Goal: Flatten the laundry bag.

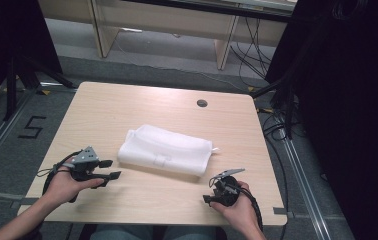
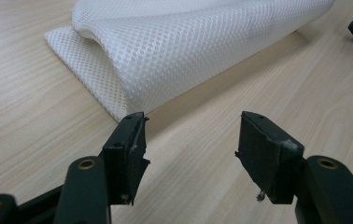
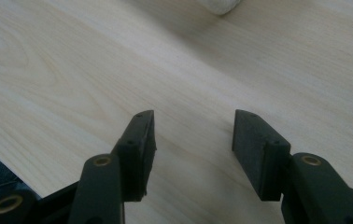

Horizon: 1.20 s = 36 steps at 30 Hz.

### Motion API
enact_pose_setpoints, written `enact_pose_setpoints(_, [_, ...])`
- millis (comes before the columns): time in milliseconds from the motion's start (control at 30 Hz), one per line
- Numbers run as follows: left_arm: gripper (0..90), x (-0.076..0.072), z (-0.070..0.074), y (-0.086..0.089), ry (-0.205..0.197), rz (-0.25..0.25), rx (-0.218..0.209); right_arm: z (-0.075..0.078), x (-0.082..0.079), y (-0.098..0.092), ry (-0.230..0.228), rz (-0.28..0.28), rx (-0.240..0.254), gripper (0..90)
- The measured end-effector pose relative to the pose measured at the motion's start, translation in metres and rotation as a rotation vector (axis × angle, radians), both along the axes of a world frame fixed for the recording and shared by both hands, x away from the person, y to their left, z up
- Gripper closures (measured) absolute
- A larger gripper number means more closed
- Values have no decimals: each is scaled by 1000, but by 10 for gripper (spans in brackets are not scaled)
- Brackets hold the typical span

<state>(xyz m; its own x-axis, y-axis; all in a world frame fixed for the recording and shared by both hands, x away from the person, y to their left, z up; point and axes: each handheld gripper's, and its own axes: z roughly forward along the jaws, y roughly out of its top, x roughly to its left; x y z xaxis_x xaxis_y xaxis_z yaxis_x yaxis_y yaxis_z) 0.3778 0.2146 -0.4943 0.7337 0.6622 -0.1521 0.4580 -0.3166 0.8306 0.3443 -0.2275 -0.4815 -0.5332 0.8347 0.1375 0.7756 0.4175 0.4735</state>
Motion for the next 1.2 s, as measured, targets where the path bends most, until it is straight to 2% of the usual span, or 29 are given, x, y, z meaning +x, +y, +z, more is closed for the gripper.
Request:
enact_pose_setpoints(33, [417, 0, 0, 0, -8, 8, -5, 1, -1, 0, 8, -12, 8, 501])
enact_pose_setpoints(67, [422, 0, 1, 0, -16, 8, -17, 1, 0, 0, -3, -13, 8, 503])
enact_pose_setpoints(100, [427, 0, 2, 0, -10, 12, -22, 2, -1, 0, -4, -19, 5, 507])
enact_pose_setpoints(233, [462, 0, 6, -2, -38, 24, -31, 4, -1, 0, -6, -2, 11, 571])
enact_pose_setpoints(267, [494, -1, 7, -4, -29, 23, -44, 4, -1, 0, -4, 3, 10, 587])
enact_pose_setpoints(300, [550, -1, 8, -5, -24, 25, -39, 5, -2, 2, 20, -13, 8, 622])
enact_pose_setpoints(367, [644, -2, 9, -8, -31, 14, -6, 5, -1, 3, 19, 19, -13, 715])
enact_pose_setpoints(400, [691, -2, 10, -9, -18, 0, 6, 7, -2, 6, 46, 10, -21, 759])
enact_pose_setpoints(433, [721, -2, 9, -12, -20, -5, 6, 7, -1, 6, 33, 25, -37, 794])
enact_pose_setpoints(467, [758, -2, 11, -12, -20, -4, 29, 9, 0, 7, 36, 32, -51, 831])
enact_pose_setpoints(500, [796, -1, 12, -12, -38, 4, 50, 10, 1, 9, 30, 37, -59, 854])
enact_pose_setpoints(533, [839, -1, 12, -12, -38, 4, 50, 10, 1, 9, 30, 37, -59, 854])
enact_pose_setpoints(567, [874, 3, 17, -13, -69, 16, 78, 13, 6, 12, 25, 50, -60, 890])
enact_pose_setpoints(600, [893, 7, 19, -12, -73, 24, 83, 15, 7, 13, 41, 41, -57, 900])
enact_pose_setpoints(700, [896, 19, 22, -15, -58, 55, 75, 16, 13, 16, 34, 53, -52, 900])
enact_pose_setpoints(800, [896, 32, 30, -16, -74, 98, 78, 17, 20, 19, 60, 30, -48, 900])
enact_pose_setpoints(833, [896, 36, 33, -17, -79, 127, 48, 17, 24, 19, 52, 41, -46, 900])
enact_pose_setpoints(867, [896, 40, 38, -16, -89, 137, 36, 19, 26, 21, 67, 30, -53, 900])
enact_pose_setpoints(900, [896, 45, 42, -16, -91, 143, 35, 19, 30, 22, 63, 35, -48, 900])
enact_pose_setpoints(967, [895, 52, 45, -19, -69, 120, 22, 22, 38, 25, 68, 25, -45, 900])
enact_pose_setpoints(1000, [895, 55, 44, -21, -64, 104, 34, 23, 42, 27, 70, 20, -42, 900])
enact_pose_setpoints(1033, [895, 56, 42, -26, -58, 103, 20, 24, 47, 29, 74, 16, -43, 900])
enact_pose_setpoints(1067, [895, 59, 40, -29, -49, 78, 31, 25, 51, 30, 65, 23, -40, 900])
enact_pose_setpoints(1100, [894, 60, 37, -33, -39, 72, 31, 27, 54, 33, 83, 7, -48, 900])
enact_pose_setpoints(1133, [889, 63, 35, -36, -32, 58, 57, 27, 59, 35, 76, 18, -49, 900])
enact_pose_setpoints(1200, [888, 68, 32, -39, -9, 55, 67, 26, 66, 39, 86, 13, -58, 900])
